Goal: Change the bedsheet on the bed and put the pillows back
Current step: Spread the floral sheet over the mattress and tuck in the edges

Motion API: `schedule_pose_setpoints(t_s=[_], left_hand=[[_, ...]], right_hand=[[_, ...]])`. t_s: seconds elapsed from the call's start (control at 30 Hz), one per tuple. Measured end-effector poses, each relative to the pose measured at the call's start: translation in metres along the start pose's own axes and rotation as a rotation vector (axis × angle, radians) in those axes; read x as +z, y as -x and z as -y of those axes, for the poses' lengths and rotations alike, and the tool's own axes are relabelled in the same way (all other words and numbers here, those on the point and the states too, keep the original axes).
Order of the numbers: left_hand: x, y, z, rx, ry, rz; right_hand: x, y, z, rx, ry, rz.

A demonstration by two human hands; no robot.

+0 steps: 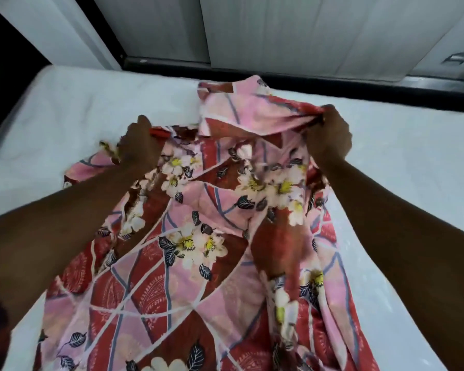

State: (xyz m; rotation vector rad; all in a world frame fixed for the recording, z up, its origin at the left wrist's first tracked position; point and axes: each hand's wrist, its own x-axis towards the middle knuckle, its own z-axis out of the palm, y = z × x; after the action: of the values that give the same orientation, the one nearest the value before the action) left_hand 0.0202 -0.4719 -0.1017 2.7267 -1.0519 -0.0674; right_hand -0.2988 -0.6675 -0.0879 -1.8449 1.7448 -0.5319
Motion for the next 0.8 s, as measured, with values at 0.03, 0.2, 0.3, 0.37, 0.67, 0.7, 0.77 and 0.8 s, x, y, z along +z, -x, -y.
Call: schedule_pose_setpoints(t_s=[0.03, 0.2, 0.3, 0.37, 0.67, 0.7, 0.77, 0.8], left_hand=[[-0.007, -0.009, 0.005, -0.091, 0.023, -0.040], [-0.017, -0.020, 0.009, -0.341, 0.179, -0.191], [0.003, -0.004, -0.011, -0.131, 0.047, -0.250], [0.025, 0.017, -0.034, 0.182, 0.079, -0.097], [0.089, 0.058, -0.149, 0.538, -0.020, 0.561], [0.088, 0.054, -0.158, 0.466, 0.048, 0.614], [0.092, 0.038, -0.162, 0.353, 0.210, 0.683], [0.094, 0.030, -0.163, 0.326, 0.248, 0.710]], right_hand=[[-0.012, -0.006, -0.010, 0.087, -0.034, -0.041], [-0.028, -0.014, -0.057, 0.190, 0.127, -0.050], [-0.011, -0.009, -0.052, -0.027, 0.289, 0.163], [0.003, -0.006, -0.047, -0.109, 0.337, 0.263], [-0.002, -0.008, -0.081, -0.298, 0.430, 0.280], [-0.013, -0.018, -0.087, -0.277, 0.389, 0.219], [-0.037, -0.044, -0.102, -0.148, 0.288, 0.067], [-0.053, -0.058, -0.113, -0.059, 0.235, -0.023]])
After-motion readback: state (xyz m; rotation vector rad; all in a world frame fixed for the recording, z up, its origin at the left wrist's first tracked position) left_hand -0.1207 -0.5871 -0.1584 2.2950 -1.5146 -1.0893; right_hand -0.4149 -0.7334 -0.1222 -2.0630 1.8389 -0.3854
